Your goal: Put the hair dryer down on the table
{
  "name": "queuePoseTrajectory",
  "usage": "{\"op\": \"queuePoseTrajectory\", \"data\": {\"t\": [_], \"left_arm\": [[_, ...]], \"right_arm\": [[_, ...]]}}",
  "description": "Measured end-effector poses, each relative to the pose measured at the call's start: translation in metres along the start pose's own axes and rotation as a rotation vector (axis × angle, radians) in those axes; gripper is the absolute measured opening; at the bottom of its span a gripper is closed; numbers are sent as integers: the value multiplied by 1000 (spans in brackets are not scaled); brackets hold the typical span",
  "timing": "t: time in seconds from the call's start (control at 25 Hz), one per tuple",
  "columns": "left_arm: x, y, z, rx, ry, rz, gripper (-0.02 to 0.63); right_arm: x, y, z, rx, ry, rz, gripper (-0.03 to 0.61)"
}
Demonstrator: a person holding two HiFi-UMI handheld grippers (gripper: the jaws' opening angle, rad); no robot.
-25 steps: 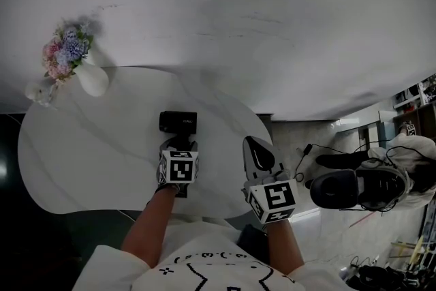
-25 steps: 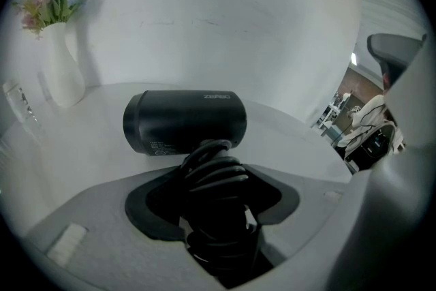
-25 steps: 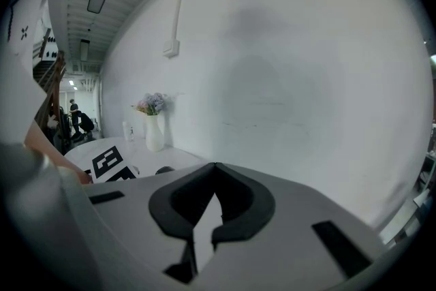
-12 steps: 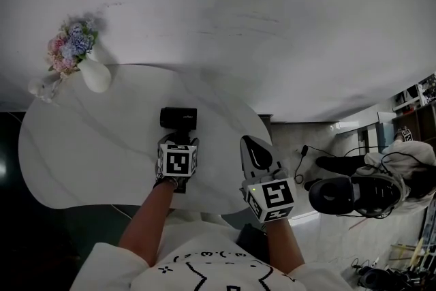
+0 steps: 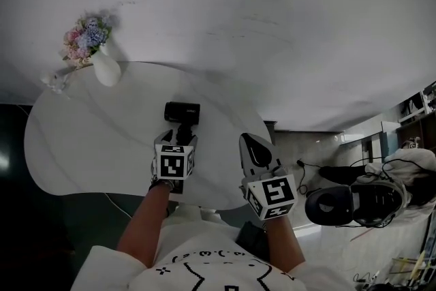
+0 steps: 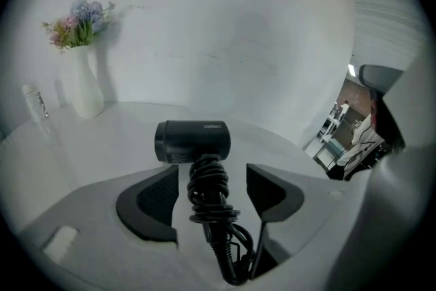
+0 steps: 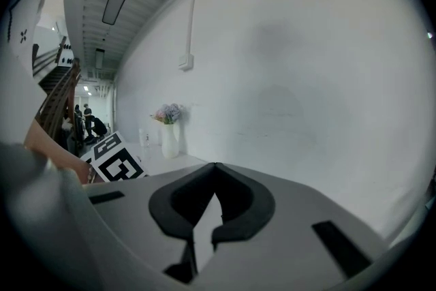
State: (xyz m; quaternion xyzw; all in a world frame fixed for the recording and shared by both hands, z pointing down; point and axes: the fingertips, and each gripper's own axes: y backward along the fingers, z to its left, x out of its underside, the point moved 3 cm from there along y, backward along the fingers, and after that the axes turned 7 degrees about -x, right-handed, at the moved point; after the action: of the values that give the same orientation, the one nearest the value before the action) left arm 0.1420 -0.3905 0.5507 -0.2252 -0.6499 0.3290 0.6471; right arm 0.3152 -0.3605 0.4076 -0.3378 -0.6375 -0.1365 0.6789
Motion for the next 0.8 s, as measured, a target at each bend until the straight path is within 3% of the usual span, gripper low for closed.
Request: {"op": "queuePoseTrajectory", "data": {"t": [0.2,0.56,0.8], "left_arm": [[-3,45,18,-30,34,-124,304],[-33,104,33,-42,47,-318,279],[-65,144,60,-76,57,-435,174]], "right_arm": [[-5,13,23,-17,35,-39,-5],[-27,17,23,-28,38,-110,-5],[-53,16,29,-12,78,-142,-3]]}}
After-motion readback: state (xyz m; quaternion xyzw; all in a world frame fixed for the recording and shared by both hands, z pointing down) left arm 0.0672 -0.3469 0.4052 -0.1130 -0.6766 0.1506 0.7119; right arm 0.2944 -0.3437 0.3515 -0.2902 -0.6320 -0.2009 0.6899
